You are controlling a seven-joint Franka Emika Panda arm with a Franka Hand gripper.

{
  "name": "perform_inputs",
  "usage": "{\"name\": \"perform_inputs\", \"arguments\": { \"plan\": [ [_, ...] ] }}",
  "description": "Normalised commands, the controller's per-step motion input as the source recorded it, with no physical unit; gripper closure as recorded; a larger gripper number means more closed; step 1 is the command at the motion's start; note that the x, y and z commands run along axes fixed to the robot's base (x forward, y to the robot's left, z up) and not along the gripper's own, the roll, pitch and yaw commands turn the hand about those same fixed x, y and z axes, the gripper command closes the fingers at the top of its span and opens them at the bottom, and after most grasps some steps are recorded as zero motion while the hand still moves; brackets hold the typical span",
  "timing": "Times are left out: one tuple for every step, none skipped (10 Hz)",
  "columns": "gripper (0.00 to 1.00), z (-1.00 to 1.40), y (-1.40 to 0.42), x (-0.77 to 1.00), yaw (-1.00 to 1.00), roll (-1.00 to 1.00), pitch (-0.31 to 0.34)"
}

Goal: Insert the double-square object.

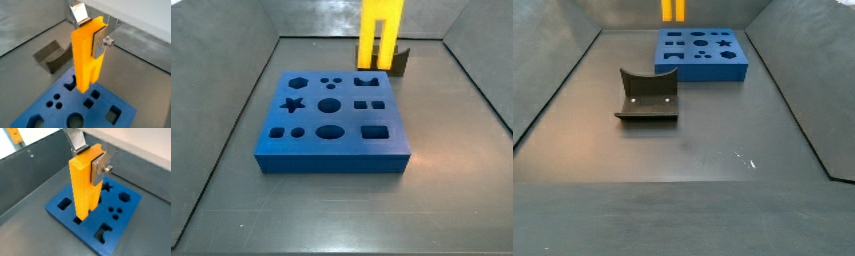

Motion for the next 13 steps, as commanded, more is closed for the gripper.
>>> {"name": "perform_inputs", "arguments": {
  "plan": [
    [1.0, -0.34, -0.14, 0.5, -0.27, 0.0, 0.063],
    [1.0, -0.37, -0.15, 0.29, 0.13, 0.0, 0.006],
    [1.0, -0.32, -0.14, 0.23, 0.41, 0.02, 0.0],
    [1.0, -0.27, -0.08, 0.18, 0.49, 0.06, -0.016],
    [1.0, -0.18, -0.14, 0.04, 0.59, 0.14, -0.009],
    [1.0, -0.08, -0.14, 0.03, 0.6, 0.21, 0.0],
    [1.0, -0.16, -0.14, 0.09, 0.12, 0.17, 0.007],
    [1.0, -0.22, -0.1, 0.13, 0.0, 0.15, 0.054],
    [1.0, -0.24, -0.06, 0.11, -0.03, 0.14, 0.059],
    [1.0, -0.23, -0.05, 0.05, -0.02, 0.12, 0.041],
    [1.0, -0.27, -0.07, 0.0, 0.0, 0.09, 0.0],
    [1.0, -0.17, -0.13, -0.14, 0.06, 0.03, 0.0],
    [1.0, -0.16, -0.12, -0.14, 0.08, 0.03, 0.0]
  ]
}}
